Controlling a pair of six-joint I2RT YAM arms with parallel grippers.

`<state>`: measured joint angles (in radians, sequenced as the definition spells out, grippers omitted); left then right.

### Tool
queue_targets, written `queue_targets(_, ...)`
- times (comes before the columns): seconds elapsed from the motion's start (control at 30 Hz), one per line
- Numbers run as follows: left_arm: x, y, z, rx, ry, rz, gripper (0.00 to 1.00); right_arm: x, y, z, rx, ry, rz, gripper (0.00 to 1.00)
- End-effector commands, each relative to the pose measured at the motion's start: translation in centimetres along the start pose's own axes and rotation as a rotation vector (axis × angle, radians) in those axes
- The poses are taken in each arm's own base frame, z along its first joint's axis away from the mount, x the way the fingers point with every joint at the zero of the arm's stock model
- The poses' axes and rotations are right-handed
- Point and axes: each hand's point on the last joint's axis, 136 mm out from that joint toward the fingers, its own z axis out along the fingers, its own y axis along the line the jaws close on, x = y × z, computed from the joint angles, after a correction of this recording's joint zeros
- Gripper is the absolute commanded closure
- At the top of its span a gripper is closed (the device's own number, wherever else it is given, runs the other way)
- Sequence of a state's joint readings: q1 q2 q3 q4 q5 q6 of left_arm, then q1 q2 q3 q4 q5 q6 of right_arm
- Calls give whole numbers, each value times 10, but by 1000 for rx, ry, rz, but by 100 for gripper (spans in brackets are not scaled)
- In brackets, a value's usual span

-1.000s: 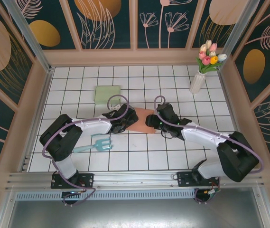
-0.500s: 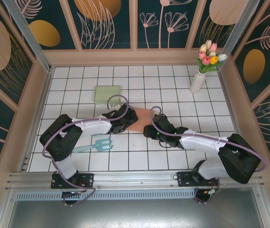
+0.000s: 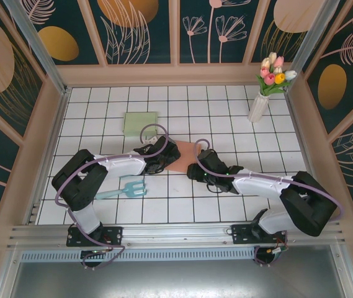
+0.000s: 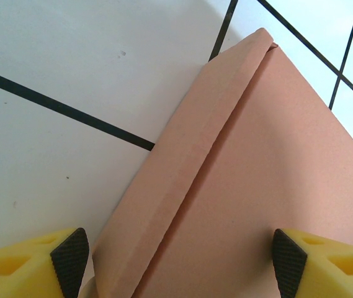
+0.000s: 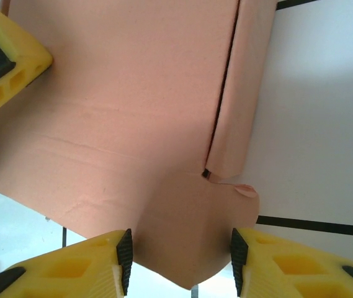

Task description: Fold the paper box

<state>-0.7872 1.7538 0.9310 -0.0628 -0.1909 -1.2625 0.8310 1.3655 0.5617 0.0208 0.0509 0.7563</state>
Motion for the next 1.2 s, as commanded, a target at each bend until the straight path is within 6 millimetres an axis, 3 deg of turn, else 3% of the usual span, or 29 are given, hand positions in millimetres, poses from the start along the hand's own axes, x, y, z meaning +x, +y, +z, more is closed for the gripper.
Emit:
queue_targets(0.0,7,34,7,-111,14,7,22,-6,13,2,-51,-8,-15,55)
queue_targets(0.03,7,34,7,-113,14,6,22,-6,13,2,-54,-9,-21,59)
queue_targets(0.2,6,34,7,-112,9,7,22,-8,7,2,-5,-27,-34,61)
queue_targets(0.23,6,33,7,-111,9,7,22,-9,6,2,5,-33,-44,66)
queue_targets(1.1,7,36,10,-122,9,13,22,-7,-13,16,114,-103,-148,71)
queue_targets(1.17,7,36,11,-122,9,14,22,-6,-17,20,124,-107,-152,75)
